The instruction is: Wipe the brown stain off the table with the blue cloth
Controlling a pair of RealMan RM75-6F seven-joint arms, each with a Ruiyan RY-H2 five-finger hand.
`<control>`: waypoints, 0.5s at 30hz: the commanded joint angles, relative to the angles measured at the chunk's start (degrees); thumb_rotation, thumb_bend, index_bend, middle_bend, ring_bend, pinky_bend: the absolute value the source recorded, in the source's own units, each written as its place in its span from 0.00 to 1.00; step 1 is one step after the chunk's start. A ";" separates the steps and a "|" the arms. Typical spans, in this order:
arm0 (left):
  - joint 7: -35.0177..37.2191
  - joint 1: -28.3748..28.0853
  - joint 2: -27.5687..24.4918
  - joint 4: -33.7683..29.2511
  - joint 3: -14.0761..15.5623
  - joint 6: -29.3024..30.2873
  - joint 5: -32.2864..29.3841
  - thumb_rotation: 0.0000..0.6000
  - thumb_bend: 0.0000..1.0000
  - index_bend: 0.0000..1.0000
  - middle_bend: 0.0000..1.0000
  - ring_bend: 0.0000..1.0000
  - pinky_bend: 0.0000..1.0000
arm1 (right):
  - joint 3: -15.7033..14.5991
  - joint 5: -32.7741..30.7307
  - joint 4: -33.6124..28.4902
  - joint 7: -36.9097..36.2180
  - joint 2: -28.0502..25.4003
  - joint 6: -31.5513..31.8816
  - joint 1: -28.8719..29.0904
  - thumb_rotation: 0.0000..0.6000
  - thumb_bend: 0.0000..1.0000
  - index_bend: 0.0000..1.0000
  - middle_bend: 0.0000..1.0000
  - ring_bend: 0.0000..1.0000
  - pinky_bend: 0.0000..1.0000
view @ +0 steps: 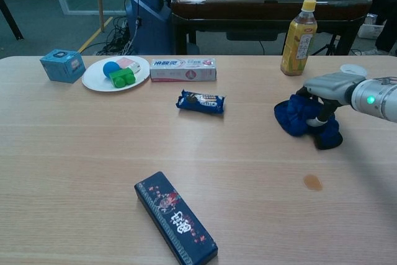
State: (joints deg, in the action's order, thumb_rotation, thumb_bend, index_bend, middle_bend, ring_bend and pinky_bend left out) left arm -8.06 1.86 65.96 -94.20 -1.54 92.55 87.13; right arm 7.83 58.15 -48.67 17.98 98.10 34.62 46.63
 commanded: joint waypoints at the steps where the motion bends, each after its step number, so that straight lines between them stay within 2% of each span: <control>1: -0.15 0.05 -0.03 -0.07 -0.07 0.15 -0.01 1.00 0.33 0.19 0.00 0.05 0.00 | -0.12 5.43 -1.61 -6.87 -1.20 3.07 -1.46 1.00 0.63 0.65 0.52 0.50 0.69; 7: -0.43 0.06 0.01 -0.02 -0.08 -0.21 -0.42 1.00 0.33 0.19 0.00 0.05 0.00 | -1.41 13.64 -13.42 -18.14 -9.38 7.87 -4.73 1.00 0.64 0.68 0.53 0.52 0.71; 12: -1.01 -0.38 0.57 0.10 0.06 -0.97 -0.16 1.00 0.33 0.19 0.00 0.05 0.00 | -5.25 20.88 -21.03 -22.07 -14.05 11.87 -7.26 1.00 0.64 0.68 0.53 0.52 0.71; 15: -1.33 -0.48 0.61 0.01 0.00 -0.97 -0.02 1.00 0.33 0.19 0.00 0.05 0.00 | -7.47 24.32 -23.38 -23.41 -15.07 13.65 -8.33 1.00 0.64 0.68 0.53 0.52 0.71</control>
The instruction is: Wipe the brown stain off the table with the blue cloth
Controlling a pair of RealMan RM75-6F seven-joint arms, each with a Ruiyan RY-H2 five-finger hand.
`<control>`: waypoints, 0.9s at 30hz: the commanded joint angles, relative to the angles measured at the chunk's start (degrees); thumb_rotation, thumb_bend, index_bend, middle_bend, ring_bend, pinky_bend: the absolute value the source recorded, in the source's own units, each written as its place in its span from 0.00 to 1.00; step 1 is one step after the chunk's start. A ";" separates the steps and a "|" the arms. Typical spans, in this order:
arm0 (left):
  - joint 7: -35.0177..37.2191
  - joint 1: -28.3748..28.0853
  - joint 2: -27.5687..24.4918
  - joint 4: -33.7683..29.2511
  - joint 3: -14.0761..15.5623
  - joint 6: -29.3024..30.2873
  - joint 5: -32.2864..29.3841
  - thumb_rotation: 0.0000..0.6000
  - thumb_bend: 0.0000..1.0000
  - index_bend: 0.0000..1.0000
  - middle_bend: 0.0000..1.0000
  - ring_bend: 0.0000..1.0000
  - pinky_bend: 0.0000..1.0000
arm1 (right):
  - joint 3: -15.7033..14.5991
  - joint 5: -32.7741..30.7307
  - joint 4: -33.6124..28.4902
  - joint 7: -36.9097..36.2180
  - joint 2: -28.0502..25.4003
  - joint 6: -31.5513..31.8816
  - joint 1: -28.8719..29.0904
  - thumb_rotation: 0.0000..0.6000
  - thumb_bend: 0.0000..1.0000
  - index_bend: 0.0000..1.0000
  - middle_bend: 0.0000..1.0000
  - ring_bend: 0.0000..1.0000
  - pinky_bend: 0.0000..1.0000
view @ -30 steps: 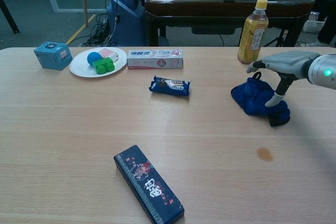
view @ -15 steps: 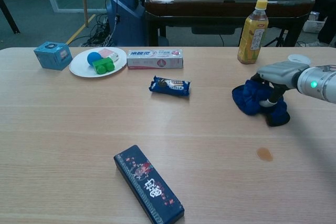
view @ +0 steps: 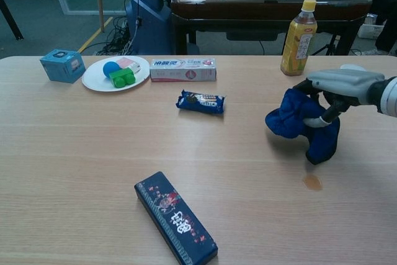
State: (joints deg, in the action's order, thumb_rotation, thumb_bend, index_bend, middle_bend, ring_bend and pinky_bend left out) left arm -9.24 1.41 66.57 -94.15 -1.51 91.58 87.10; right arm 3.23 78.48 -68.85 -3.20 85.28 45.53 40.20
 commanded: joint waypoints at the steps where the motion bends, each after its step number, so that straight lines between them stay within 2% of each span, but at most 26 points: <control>1: -0.29 -0.04 -0.01 -0.08 -0.05 0.01 -0.02 1.00 0.33 0.19 0.00 0.05 0.00 | -3.54 4.96 -3.45 -2.28 -2.30 3.23 -2.17 1.00 0.64 0.68 0.53 0.52 0.71; 9: -0.32 0.05 -0.08 -0.27 0.22 0.23 0.54 1.00 0.34 0.19 0.00 0.05 0.00 | -7.57 9.67 -2.18 -2.03 -0.47 4.04 -3.26 1.00 0.63 0.68 0.54 0.52 0.71; 18: 0.08 0.09 0.05 0.16 0.39 0.05 0.60 1.00 0.34 0.19 0.00 0.05 0.00 | -12.75 17.53 -2.44 -5.77 -0.79 8.16 -4.47 1.00 0.63 0.69 0.56 0.55 0.73; 22: 0.46 0.05 0.10 0.41 0.40 0.08 0.79 1.00 0.33 0.19 0.00 0.05 0.00 | -12.77 17.69 -0.68 -4.39 0.06 7.61 -4.37 1.00 0.63 0.70 0.56 0.55 0.73; 27: 1.10 0.49 -0.24 0.52 0.40 0.81 0.81 1.00 0.33 0.19 0.00 0.05 0.00 | -10.33 15.50 3.19 -2.39 2.36 6.58 -3.89 1.00 0.63 0.70 0.56 0.55 0.73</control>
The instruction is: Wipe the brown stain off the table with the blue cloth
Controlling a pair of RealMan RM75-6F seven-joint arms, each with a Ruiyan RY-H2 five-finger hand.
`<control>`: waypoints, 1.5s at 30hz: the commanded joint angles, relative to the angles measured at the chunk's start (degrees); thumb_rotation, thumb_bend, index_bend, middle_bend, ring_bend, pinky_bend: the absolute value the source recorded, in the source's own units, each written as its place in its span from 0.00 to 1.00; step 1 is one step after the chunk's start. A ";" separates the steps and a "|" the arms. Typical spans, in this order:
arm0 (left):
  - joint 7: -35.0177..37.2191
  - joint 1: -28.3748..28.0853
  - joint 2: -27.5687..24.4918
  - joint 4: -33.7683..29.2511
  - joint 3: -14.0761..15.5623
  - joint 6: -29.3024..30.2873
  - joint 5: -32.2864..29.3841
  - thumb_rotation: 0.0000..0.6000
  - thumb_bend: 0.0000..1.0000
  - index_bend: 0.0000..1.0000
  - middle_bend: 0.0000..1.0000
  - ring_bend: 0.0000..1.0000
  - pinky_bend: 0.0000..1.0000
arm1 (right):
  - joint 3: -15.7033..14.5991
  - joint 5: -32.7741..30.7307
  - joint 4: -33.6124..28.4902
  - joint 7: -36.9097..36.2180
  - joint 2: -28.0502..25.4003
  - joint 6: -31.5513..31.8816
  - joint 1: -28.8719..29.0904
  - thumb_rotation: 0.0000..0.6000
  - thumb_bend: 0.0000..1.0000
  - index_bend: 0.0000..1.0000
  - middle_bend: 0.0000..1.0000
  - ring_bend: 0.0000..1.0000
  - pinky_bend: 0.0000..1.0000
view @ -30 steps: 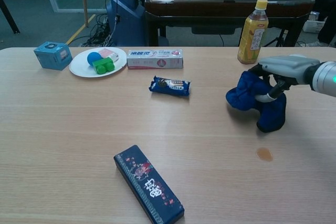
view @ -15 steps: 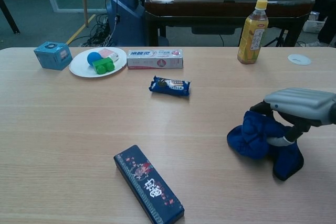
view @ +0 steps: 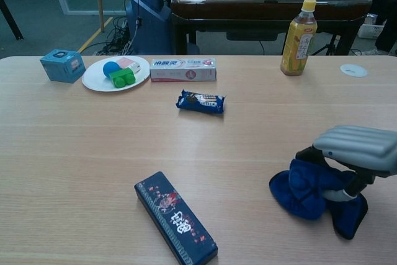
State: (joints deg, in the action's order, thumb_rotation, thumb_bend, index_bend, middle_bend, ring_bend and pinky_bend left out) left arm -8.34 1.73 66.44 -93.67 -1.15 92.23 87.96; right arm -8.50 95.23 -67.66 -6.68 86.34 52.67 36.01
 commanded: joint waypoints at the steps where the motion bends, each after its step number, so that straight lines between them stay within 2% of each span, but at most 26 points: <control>1: 0.32 0.28 -0.19 0.04 0.09 0.22 -0.10 1.00 0.33 0.19 0.00 0.05 0.00 | 1.96 -1.82 2.86 1.34 1.78 -0.85 0.43 1.00 0.63 0.70 0.56 0.55 0.73; 8: 1.32 0.86 -0.38 0.55 0.16 0.78 -0.33 1.00 0.34 0.19 0.00 0.05 0.00 | 6.27 -6.88 10.46 1.98 5.61 -4.60 2.08 1.00 0.63 0.70 0.56 0.55 0.73; 12: 1.71 0.90 -0.34 0.76 0.18 0.85 -0.18 1.00 0.33 0.19 0.00 0.05 0.00 | 7.55 -8.19 13.54 2.06 7.46 -5.47 2.74 1.00 0.63 0.70 0.56 0.55 0.73; 16: 1.93 1.00 -0.35 0.90 0.13 0.94 -0.24 1.00 0.34 0.19 0.00 0.05 0.00 | 6.36 -6.54 12.18 1.29 7.14 -4.29 2.55 1.00 0.63 0.70 0.56 0.55 0.73; 29: 1.31 0.33 0.06 0.75 0.09 0.11 0.30 1.00 0.34 0.19 0.00 0.05 0.00 | -1.42 1.07 -0.15 0.78 0.20 1.55 -0.61 1.00 0.62 0.70 0.57 0.55 0.73; 33: 1.14 0.27 0.14 0.74 0.15 -0.03 0.36 1.00 0.34 0.19 0.00 0.05 0.00 | -2.84 2.67 -1.83 0.40 -0.75 2.87 -1.26 1.00 0.62 0.70 0.57 0.56 0.73; 38: 0.97 0.13 0.20 0.74 0.16 -0.15 0.53 1.00 0.33 0.19 0.00 0.05 0.00 | -2.08 2.11 -0.61 0.86 -0.22 2.20 -1.01 1.00 0.62 0.70 0.57 0.56 0.73; 45: 0.92 0.24 0.13 0.75 0.12 -0.10 0.23 1.00 0.33 0.19 0.00 0.05 0.00 | 1.71 -1.62 4.62 1.93 2.95 -1.48 0.73 1.00 0.62 0.70 0.57 0.56 0.73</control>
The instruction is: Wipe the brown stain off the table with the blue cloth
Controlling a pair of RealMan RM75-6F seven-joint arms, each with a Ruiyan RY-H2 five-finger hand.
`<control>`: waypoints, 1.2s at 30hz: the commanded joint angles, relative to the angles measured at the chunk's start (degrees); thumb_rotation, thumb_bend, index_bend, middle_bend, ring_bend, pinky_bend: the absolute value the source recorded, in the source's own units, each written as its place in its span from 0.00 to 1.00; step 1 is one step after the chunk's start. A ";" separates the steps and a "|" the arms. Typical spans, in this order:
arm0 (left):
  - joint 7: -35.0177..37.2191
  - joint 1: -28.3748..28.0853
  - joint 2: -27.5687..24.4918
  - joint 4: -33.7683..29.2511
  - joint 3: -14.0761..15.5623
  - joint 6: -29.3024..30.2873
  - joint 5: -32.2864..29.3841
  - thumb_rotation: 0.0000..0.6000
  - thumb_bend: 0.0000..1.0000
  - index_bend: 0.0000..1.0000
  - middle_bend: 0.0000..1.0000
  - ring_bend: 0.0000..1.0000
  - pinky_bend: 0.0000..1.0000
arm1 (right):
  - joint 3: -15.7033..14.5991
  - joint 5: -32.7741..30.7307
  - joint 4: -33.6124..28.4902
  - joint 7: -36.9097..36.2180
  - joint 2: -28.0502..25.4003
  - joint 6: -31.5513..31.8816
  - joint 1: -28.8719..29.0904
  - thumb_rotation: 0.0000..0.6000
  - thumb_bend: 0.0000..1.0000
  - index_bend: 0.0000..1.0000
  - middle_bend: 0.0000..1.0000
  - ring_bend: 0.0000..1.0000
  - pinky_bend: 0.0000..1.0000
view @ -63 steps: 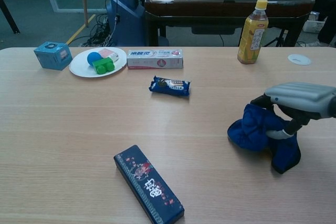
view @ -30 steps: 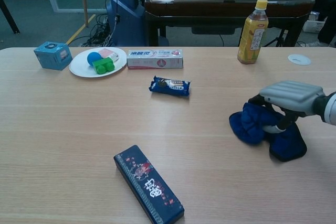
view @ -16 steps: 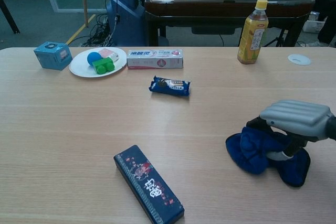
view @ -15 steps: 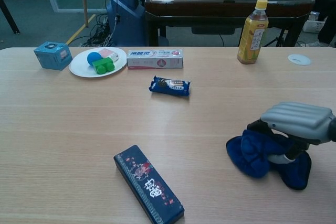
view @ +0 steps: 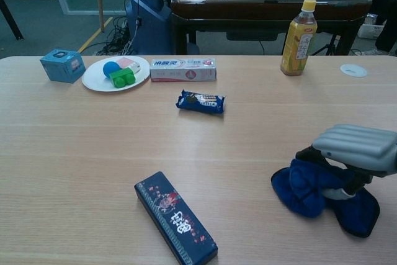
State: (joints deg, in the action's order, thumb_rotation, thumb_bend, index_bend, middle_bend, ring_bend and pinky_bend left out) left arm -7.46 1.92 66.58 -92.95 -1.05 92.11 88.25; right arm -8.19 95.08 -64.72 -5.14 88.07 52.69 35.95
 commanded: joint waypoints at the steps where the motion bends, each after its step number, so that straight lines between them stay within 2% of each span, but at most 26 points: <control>1: 0.08 0.11 -0.01 0.08 0.05 0.02 -0.13 1.00 0.34 0.19 0.00 0.05 0.00 | 2.16 -2.30 2.46 0.37 1.78 -2.30 1.18 1.00 0.62 0.70 0.57 0.56 0.73; 9: 0.54 0.48 -0.12 0.41 0.02 0.05 -0.89 1.00 0.34 0.19 0.00 0.05 0.00 | 6.80 -7.35 8.10 2.22 5.41 -7.44 4.12 1.00 0.62 0.70 0.57 0.56 0.73; 17: 1.08 0.59 -0.06 0.80 -0.05 0.00 -1.21 1.00 0.34 0.19 0.00 0.05 0.00 | 11.50 -14.34 14.69 7.03 8.97 -12.91 6.51 1.00 0.62 0.70 0.56 0.56 0.73; 21: 1.27 0.72 -0.06 0.95 -0.13 0.20 -1.32 1.00 0.34 0.19 0.00 0.05 0.00 | 13.86 -17.51 17.09 8.21 10.11 -13.26 6.80 1.00 0.62 0.70 0.56 0.56 0.73; 25: 1.31 0.71 -0.14 1.01 -0.16 0.12 -1.40 1.00 0.33 0.19 0.00 0.05 0.00 | 15.60 -18.40 15.36 7.31 9.33 -11.00 6.68 1.00 0.62 0.70 0.56 0.56 0.73; 32: 1.25 0.49 0.14 1.08 -0.10 -0.02 -0.94 1.00 0.34 0.19 0.00 0.05 0.00 | 17.55 -17.29 5.44 4.74 4.94 -6.15 6.57 1.00 0.61 0.70 0.56 0.55 0.73; 36: 1.19 0.59 0.06 0.99 -0.09 0.06 -1.03 1.00 0.34 0.19 0.00 0.05 0.00 | 17.89 -16.87 1.66 5.63 3.21 -4.51 6.63 1.00 0.61 0.70 0.56 0.54 0.73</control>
State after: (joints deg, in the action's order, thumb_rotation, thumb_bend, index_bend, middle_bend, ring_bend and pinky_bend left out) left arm -6.27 2.50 66.65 -91.96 -1.13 92.16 87.22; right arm 9.22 77.83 -61.32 0.23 92.54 46.97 42.56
